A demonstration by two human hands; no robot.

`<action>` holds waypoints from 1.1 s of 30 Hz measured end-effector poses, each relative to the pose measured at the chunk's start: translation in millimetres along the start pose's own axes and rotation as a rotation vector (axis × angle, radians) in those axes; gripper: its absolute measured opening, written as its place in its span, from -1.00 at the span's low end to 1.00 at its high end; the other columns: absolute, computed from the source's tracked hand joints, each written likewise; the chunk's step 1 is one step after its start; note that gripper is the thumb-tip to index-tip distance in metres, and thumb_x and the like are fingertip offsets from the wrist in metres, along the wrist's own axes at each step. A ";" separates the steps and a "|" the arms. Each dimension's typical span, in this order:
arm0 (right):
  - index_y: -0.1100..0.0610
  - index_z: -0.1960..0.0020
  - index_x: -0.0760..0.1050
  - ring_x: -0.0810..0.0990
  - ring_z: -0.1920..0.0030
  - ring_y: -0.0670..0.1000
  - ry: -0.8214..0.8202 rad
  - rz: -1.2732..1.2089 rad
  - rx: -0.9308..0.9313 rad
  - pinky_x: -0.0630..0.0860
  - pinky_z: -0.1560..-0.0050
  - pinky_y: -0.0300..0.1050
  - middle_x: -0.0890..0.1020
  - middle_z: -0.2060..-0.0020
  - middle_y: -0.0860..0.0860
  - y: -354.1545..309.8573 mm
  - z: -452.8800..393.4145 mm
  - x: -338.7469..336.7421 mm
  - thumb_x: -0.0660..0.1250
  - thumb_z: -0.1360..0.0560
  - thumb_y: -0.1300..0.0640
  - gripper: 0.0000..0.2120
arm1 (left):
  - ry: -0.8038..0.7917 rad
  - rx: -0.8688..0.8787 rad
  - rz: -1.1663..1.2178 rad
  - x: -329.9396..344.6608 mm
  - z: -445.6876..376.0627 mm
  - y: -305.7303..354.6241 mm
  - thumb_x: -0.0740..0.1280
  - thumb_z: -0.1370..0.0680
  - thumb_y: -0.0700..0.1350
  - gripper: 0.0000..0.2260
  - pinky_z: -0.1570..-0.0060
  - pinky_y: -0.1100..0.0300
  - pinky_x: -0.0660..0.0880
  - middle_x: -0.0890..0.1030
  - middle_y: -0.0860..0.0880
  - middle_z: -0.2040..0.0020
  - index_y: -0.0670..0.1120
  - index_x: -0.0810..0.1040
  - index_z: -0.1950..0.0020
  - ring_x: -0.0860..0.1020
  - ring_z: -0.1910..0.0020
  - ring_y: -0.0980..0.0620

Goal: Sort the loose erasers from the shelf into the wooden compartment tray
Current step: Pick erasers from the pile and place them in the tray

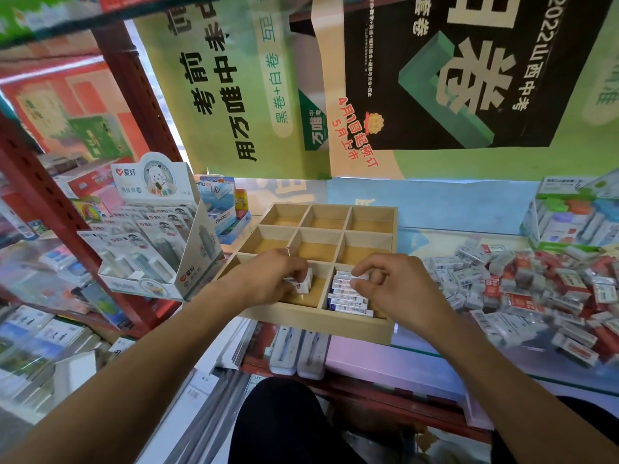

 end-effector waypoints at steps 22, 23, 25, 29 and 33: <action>-0.01 0.08 0.60 0.58 0.24 -0.19 0.233 0.167 0.076 0.44 0.23 -0.45 0.60 0.28 -0.17 48.4 92.0 -139.1 0.41 -0.46 0.20 -0.88 | 0.328 0.257 0.857 -8.1 -30.0 185.4 0.37 -0.48 -0.36 -0.76 0.18 0.28 0.49 0.65 -0.04 0.22 0.00 0.63 0.08 0.58 0.26 0.08; 0.00 0.07 0.60 0.58 0.24 -0.18 0.271 0.178 0.101 0.44 0.23 -0.44 0.61 0.27 -0.16 56.5 102.6 -156.1 0.41 -0.47 0.19 -0.89 | 0.304 0.287 0.830 -7.9 -38.4 199.8 0.38 -0.48 -0.35 -0.76 0.18 0.31 0.49 0.66 -0.02 0.21 0.00 0.63 0.08 0.59 0.24 0.08; 0.01 0.05 0.60 0.59 0.24 -0.17 0.337 0.220 0.161 0.45 0.22 -0.41 0.62 0.25 -0.12 75.4 123.4 -188.8 0.41 -0.48 0.17 -0.91 | 0.266 0.344 0.762 -9.5 -56.7 228.7 0.37 -0.47 -0.34 -0.74 0.16 0.31 0.50 0.68 0.00 0.18 0.04 0.63 0.09 0.60 0.19 0.07; 0.06 0.10 0.63 0.54 0.29 -0.28 0.464 0.332 0.248 0.38 0.24 -0.51 0.61 0.30 -0.13 115.2 159.1 -246.4 0.44 -0.46 0.19 -0.95 | 0.186 0.436 0.686 -15.1 -93.9 287.2 0.40 -0.47 -0.30 -0.75 0.19 0.35 0.47 0.65 0.09 0.23 0.09 0.63 0.12 0.58 0.24 0.18; 0.15 0.00 0.64 0.54 0.18 -0.07 0.493 0.385 0.386 0.38 0.18 -0.31 0.64 0.17 -0.01 160.3 179.6 -289.6 0.35 -0.52 0.20 -0.89 | 0.130 0.516 0.620 -14.6 -133.9 347.4 0.42 -0.50 -0.17 -0.91 0.10 0.24 0.51 0.64 0.08 0.21 0.03 0.65 0.08 0.58 0.20 0.17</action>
Point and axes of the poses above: each hand's wrist, its own z-axis away from the middle knuckle, its own x-axis out of the palm, y = z × x, the point moved 4 cm from there along -z, towards the middle knuckle
